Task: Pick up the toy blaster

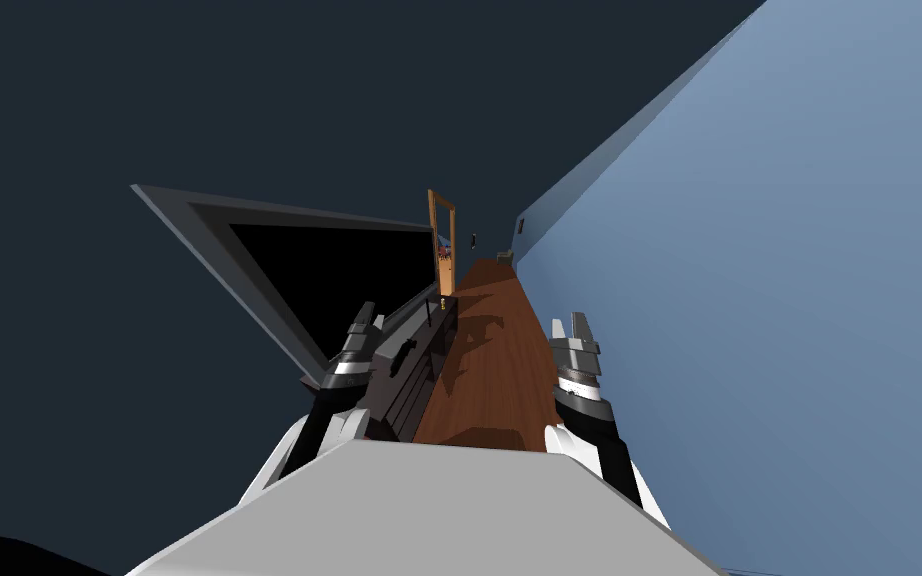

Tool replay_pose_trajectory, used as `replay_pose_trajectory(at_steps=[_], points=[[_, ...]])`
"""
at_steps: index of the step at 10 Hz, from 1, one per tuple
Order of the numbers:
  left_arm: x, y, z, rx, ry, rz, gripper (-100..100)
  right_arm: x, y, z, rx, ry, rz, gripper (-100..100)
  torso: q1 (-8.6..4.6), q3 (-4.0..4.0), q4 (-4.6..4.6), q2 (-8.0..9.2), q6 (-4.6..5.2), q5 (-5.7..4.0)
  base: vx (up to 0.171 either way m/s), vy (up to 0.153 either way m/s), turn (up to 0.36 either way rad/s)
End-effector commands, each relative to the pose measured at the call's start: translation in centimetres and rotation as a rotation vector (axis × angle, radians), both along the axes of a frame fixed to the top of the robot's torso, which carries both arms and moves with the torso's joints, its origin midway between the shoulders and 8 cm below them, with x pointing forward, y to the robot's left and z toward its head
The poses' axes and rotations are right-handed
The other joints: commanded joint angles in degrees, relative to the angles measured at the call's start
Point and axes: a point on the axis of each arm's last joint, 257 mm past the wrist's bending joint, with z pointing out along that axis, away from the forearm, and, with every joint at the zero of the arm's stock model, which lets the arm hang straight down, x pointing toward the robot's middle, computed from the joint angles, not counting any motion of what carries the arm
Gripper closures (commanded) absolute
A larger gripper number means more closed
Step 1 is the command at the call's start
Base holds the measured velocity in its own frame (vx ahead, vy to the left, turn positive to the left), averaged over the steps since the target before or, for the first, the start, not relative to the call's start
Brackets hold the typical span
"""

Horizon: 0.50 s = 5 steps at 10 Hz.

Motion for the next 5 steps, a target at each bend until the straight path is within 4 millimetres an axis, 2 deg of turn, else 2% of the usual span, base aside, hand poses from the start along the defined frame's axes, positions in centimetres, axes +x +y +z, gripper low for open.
replay_pose_trajectory(at_steps=[1, 5], points=[[0.7, 0.0, -0.2, 0.005, 0.024, -0.017, -100, 0.0, 0.0, 0.0, 0.0, 0.0, 0.0, 0, 0.0, 0.0, 0.0, 0.0, 0.0, 0.0, 0.021, -0.004, 0.055], [2.5, 0.6, -0.9, -0.031, 0.081, -0.036, -100, 0.0, 0.0, 0.0, 0.0, 0.0, 0.0, 0, -0.05, -0.11, -0.04, -0.19, 0.0, -0.01, 0.045, -0.014, 0.04]])
